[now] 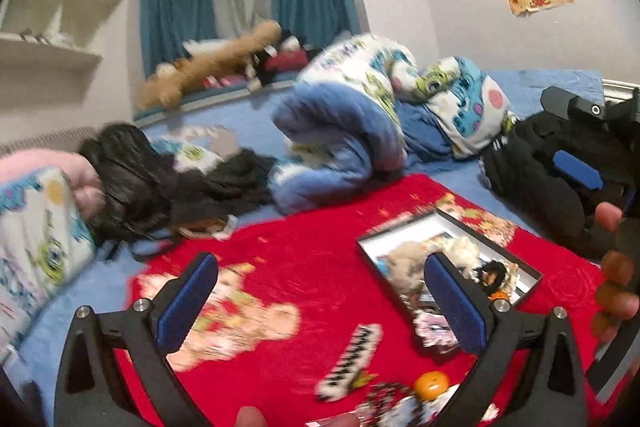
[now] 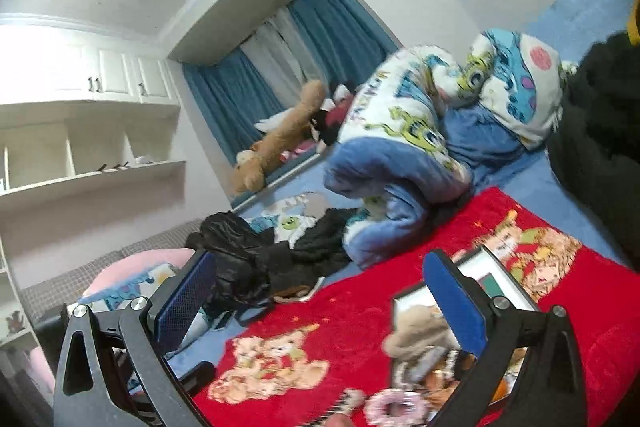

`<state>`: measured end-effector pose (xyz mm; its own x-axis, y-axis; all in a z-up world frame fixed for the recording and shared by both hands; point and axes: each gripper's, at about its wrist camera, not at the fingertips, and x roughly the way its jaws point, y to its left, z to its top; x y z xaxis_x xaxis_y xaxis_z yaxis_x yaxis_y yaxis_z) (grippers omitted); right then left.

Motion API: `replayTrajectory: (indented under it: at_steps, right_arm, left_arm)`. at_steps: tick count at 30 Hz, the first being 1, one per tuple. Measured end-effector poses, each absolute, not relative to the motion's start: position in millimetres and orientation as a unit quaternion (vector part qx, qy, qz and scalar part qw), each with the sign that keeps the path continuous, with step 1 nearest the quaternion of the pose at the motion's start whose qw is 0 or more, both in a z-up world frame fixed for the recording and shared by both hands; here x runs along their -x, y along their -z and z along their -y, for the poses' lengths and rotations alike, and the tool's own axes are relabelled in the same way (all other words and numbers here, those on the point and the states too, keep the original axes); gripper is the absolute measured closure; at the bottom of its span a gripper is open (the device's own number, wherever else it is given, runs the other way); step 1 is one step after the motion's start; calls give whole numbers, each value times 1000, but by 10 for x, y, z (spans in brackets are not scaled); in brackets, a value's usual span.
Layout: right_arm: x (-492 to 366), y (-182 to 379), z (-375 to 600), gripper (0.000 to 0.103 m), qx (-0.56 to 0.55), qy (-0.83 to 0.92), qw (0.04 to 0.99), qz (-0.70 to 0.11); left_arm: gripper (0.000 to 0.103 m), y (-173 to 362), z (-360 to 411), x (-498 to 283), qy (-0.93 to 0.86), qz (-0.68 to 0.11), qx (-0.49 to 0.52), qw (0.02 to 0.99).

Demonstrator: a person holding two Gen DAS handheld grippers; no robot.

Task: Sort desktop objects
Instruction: 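Withdraw both open tools from the box toward the heap, then lower both open tools toward the orange and the white lace scrunchie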

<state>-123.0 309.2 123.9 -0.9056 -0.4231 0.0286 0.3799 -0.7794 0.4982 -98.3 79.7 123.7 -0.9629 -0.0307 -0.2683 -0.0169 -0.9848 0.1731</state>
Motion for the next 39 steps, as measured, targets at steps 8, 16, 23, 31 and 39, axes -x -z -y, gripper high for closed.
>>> replayTrajectory:
  at_steps: [8, 16, 23, 31, 39]
  right_arm:
    - [641, -1660, -2548, 0, -27, 952, 220, 209]
    - [329, -1414, -2193, 0, -51, 973, 200, 101]
    - [450, -1092, -2311, 0, -75, 968, 212, 110]
    - [771, -629, -2358, 0, -145, 961, 226, 65]
    - [926, 34, -2338, 0, -206, 948, 240, 25]
  left_arm:
    - [0, -1679, -268, 167, 988, 90, -118, 34]
    - [0, -1292, 92, -185, 989, 39, -142, 31]
    - [0, -900, 153, -34, 985, 39, -169, 15]
    - [0, -111, -11, 322, 969, 45, -242, -28]
    - [0, 668, -158, 597, 949, 72, -305, -35]
